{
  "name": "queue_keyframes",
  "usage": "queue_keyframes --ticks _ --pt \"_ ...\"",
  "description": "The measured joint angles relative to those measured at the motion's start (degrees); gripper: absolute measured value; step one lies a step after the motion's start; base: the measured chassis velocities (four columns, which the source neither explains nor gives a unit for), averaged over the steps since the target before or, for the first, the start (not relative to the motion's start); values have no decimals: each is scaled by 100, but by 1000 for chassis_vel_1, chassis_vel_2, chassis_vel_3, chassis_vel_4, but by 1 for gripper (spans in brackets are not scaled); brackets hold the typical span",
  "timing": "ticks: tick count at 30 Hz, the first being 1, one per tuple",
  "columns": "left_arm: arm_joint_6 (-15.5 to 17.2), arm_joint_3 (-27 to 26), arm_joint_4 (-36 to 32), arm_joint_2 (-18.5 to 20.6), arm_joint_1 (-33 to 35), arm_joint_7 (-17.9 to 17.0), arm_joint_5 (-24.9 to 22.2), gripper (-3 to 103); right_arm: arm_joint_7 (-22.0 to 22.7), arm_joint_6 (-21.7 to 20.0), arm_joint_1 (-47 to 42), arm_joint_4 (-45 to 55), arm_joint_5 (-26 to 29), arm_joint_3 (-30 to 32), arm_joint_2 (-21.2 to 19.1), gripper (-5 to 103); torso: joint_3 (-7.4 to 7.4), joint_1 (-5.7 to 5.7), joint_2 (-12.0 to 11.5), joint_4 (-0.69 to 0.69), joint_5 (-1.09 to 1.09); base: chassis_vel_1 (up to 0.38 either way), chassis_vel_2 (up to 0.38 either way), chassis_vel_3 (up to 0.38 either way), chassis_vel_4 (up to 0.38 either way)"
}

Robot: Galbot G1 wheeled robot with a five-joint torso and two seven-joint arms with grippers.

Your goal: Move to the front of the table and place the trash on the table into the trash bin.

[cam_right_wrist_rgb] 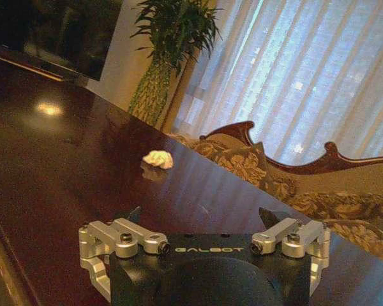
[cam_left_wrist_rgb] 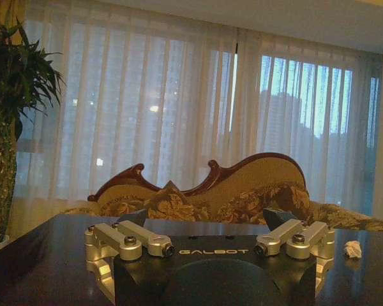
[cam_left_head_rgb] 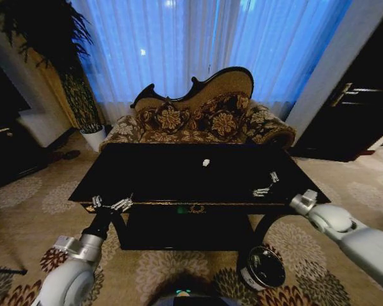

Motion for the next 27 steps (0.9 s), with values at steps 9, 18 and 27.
queue_keyframes --ticks 9,18,27 --pt "1 136 69 -82 -56 0 47 100 27 -36 554 -15 0 -721 -257 100 0 0 0 -1 1 0 0 0 0" --pt "-2 158 42 -117 -45 12 67 100 126 -135 1462 -130 155 -1758 -155 100 0 -1 0 -1 2 0 0 0 0" --pt "2 -27 6 -88 36 11 9 100 267 -253 3334 -417 462 -3465 366 100 0 -1 0 1 -1 0 0 0 0"
